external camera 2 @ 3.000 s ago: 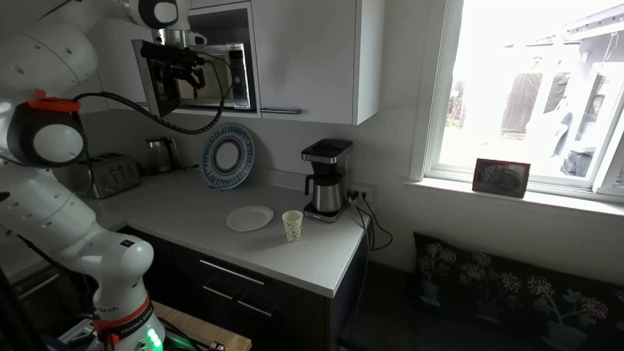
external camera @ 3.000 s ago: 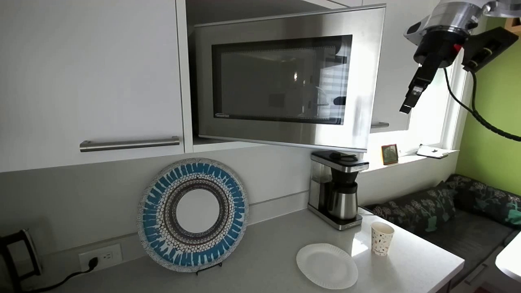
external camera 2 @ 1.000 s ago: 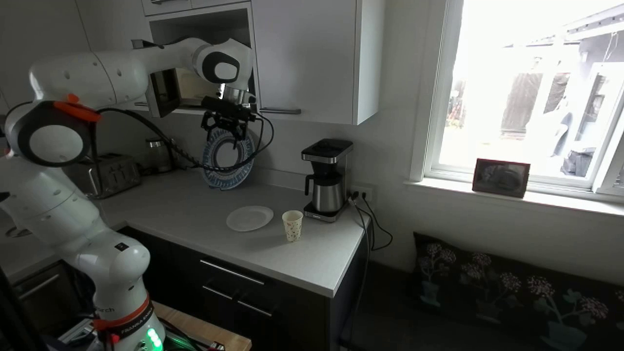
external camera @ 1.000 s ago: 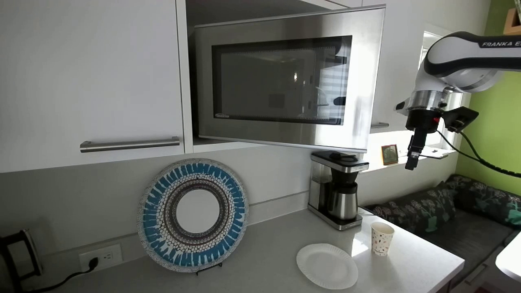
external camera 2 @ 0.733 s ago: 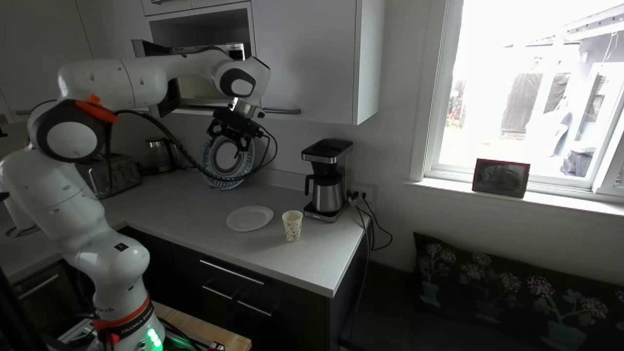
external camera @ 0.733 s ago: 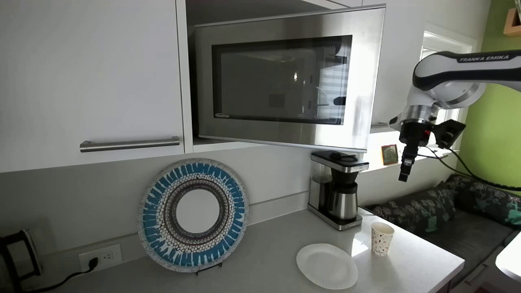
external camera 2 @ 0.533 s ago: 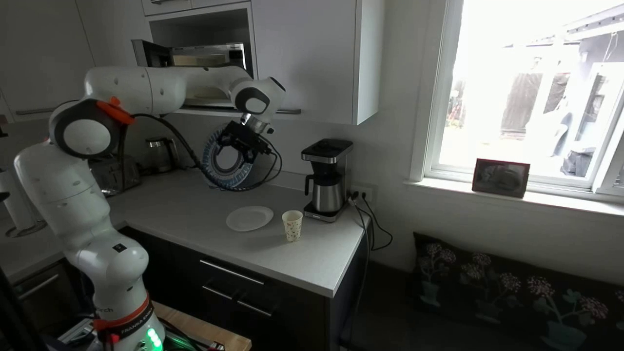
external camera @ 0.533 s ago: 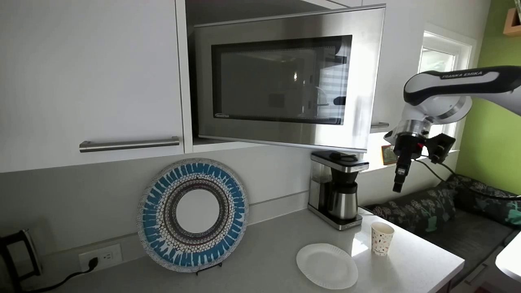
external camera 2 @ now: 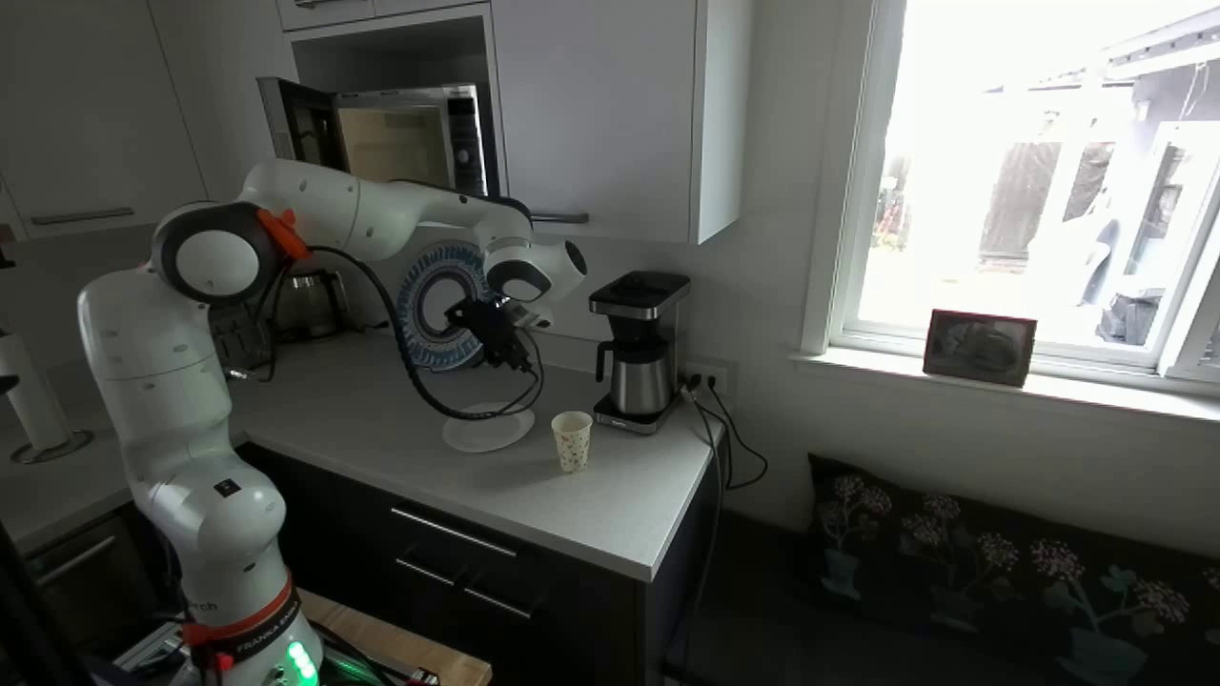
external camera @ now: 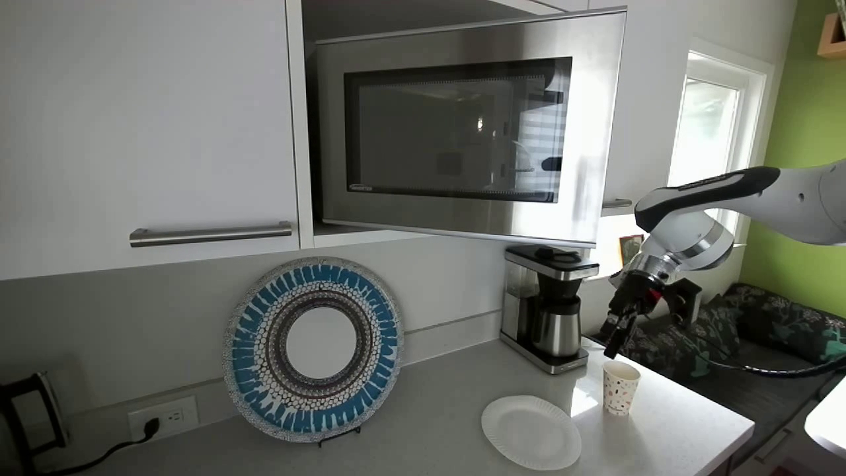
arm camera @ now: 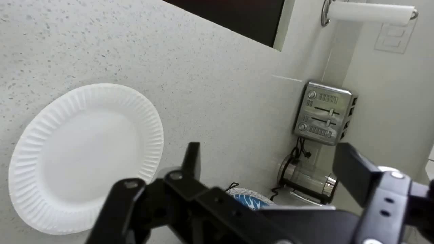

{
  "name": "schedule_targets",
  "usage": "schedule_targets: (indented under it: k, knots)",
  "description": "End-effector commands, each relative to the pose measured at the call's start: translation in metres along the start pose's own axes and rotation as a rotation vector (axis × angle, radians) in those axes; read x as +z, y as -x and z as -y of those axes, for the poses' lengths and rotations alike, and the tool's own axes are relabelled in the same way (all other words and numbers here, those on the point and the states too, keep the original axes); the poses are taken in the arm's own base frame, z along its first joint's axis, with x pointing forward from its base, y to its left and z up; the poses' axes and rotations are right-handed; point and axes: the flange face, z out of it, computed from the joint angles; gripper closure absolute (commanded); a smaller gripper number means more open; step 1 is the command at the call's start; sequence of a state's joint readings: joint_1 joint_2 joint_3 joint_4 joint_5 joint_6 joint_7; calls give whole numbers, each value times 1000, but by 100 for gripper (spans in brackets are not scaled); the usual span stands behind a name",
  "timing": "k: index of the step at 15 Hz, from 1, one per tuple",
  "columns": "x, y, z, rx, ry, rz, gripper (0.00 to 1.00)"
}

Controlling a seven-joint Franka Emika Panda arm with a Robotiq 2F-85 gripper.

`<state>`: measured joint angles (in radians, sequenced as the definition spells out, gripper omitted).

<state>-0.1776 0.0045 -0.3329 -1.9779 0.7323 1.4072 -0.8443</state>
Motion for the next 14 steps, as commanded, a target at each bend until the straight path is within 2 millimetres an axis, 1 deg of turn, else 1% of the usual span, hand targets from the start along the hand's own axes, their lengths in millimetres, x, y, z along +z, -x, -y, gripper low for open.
schedule_targets:
  k: [1,4,6,7,9,14]
  knots:
    - [22,10,-30,74,-22,-122,0]
    - [40,11,-50,125,-13,-201,0]
    - [60,2,-54,147,-72,-219,0]
    - [44,5,-50,122,-34,-187,0]
    - [57,2,-52,133,-63,-191,0]
    - [59,0,-53,134,-68,-193,0]
